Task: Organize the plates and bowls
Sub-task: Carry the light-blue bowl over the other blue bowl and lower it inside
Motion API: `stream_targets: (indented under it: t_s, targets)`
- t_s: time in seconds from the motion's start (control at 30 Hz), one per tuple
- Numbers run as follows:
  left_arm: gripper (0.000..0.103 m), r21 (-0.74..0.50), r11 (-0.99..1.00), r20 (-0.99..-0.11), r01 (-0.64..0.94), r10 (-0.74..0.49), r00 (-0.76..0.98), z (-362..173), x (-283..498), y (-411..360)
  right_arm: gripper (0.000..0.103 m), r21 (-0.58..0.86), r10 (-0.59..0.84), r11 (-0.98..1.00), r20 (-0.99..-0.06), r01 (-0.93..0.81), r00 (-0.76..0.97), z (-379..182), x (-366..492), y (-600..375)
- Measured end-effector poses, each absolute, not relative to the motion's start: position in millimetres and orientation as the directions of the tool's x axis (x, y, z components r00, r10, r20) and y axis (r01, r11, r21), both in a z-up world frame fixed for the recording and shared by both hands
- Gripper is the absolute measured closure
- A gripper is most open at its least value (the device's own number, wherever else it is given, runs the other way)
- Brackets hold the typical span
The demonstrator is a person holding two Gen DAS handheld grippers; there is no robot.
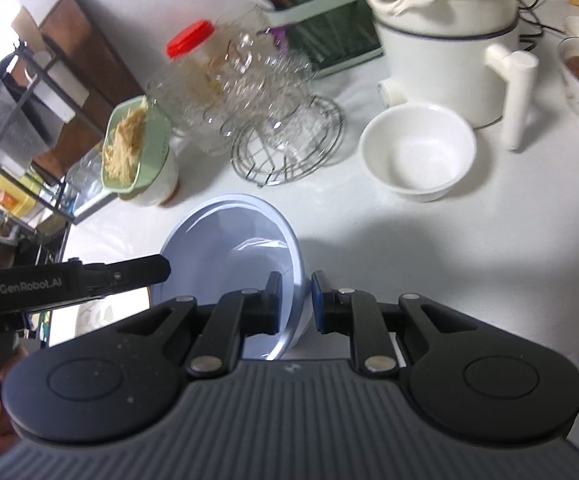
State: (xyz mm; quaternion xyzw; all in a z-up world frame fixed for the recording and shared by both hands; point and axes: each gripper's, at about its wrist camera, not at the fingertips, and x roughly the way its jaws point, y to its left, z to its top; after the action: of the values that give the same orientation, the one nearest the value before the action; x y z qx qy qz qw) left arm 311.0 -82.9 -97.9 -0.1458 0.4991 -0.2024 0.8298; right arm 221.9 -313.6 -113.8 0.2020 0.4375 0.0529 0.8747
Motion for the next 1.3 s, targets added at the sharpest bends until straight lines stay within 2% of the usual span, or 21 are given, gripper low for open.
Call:
stream_targets:
  t_s: [0.37,0.7,0.77,0.8,0.83,0.9,1.03,1.13,1.27,1.3]
  targets:
    - [0.090,-0.390,0.905,-0.792,0.171,-0.424,0.438,-128.9,312.5,-79.3,0.085,0.315,0.244,0.948,-0.799,0.038,0.549,-142.5,245.9,-291.2]
    - [0.090,-0.386,0.914,-0.800,0.123,-0.398,0.449,-140.6,305.0,-72.3,0.083,0.322,0.247,0.946,-0.785,0.033,0.569,-149.0,245.2,-289.6]
    - [0.082,-0.396,0.912,-0.800,0.110,-0.401,0.447,-139.7,304.6,-70.2,0.082,0.322,0.244,0.946,-0.780,0.034,0.576,-147.5,245.4,-291.3]
    - [0.077,-0.397,0.911,-0.797,0.106,-0.400,0.451,-138.6,304.3,-68.9,0.078,0.321,0.242,0.946,-0.776,0.035,0.582,-146.3,245.4,-292.2]
    - [0.072,-0.396,0.912,-0.796,0.106,-0.398,0.455,-137.4,304.0,-68.8,0.066,0.319,0.237,0.947,-0.773,0.038,0.588,-144.9,245.7,-293.5]
    - [0.072,-0.374,0.920,-0.800,0.115,-0.382,0.463,-135.5,303.9,-71.0,0.058,0.325,0.238,0.945,-0.764,0.039,0.600,-142.0,246.1,-297.0]
    - [0.072,-0.351,0.930,-0.815,0.112,-0.362,0.453,-137.1,307.7,-74.4,0.059,0.348,0.249,0.936,-0.754,0.047,0.608,-141.6,249.5,-306.2]
    - [0.066,-0.357,0.929,-0.818,0.101,-0.363,0.446,-140.3,309.8,-74.1,0.058,0.366,0.257,0.928,-0.761,0.066,0.596,-143.3,251.1,-310.1]
    - [0.066,-0.377,0.922,-0.816,0.082,-0.373,0.442,-145.9,310.4,-71.7,0.060,0.396,0.297,0.917,-0.756,0.046,0.584,-143.6,250.6,-308.3]
    - [0.067,-0.386,0.919,-0.815,0.080,-0.380,0.437,-147.0,311.1,-72.0,0.063,0.407,0.309,0.912,-0.755,0.044,0.578,-144.7,250.8,-307.6]
